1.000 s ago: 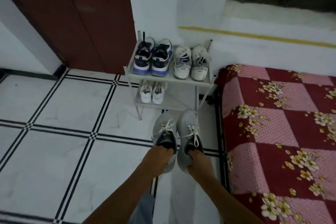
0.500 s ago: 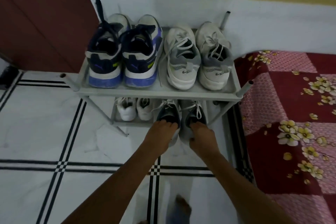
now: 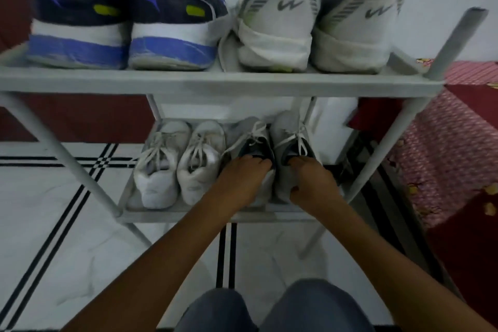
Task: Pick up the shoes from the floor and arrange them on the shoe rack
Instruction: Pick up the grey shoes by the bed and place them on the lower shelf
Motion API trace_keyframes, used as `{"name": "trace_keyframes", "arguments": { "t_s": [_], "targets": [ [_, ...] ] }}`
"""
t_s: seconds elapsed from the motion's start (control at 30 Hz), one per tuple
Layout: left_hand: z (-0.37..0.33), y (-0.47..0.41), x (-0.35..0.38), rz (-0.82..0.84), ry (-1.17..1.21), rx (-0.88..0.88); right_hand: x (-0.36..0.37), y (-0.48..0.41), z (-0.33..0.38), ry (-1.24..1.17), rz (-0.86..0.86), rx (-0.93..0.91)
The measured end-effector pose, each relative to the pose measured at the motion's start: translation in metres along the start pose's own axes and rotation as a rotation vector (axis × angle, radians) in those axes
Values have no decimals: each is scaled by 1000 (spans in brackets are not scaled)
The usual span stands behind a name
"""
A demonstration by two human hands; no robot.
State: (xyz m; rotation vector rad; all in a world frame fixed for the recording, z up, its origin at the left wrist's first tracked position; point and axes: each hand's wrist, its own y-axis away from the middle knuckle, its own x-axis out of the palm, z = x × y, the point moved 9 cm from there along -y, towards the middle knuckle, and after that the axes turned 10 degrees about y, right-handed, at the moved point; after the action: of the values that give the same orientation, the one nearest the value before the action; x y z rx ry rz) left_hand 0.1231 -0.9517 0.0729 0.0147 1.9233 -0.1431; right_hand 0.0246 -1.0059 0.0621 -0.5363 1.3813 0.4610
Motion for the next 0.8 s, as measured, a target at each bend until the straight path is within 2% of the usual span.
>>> {"name": "trace_keyframes", "arguments": {
  "t_s": [0.1,0.27,0.8],
  "targets": [
    [-8,4,8,-39,-54,24,11,2,-7,-33,-4,10],
    [-4,8,14,0,-83,-24,8,4,-3,-14,65,38],
    [3,15,9,-44,-69,6,11,10,0,-1,151,85]
  ]
}}
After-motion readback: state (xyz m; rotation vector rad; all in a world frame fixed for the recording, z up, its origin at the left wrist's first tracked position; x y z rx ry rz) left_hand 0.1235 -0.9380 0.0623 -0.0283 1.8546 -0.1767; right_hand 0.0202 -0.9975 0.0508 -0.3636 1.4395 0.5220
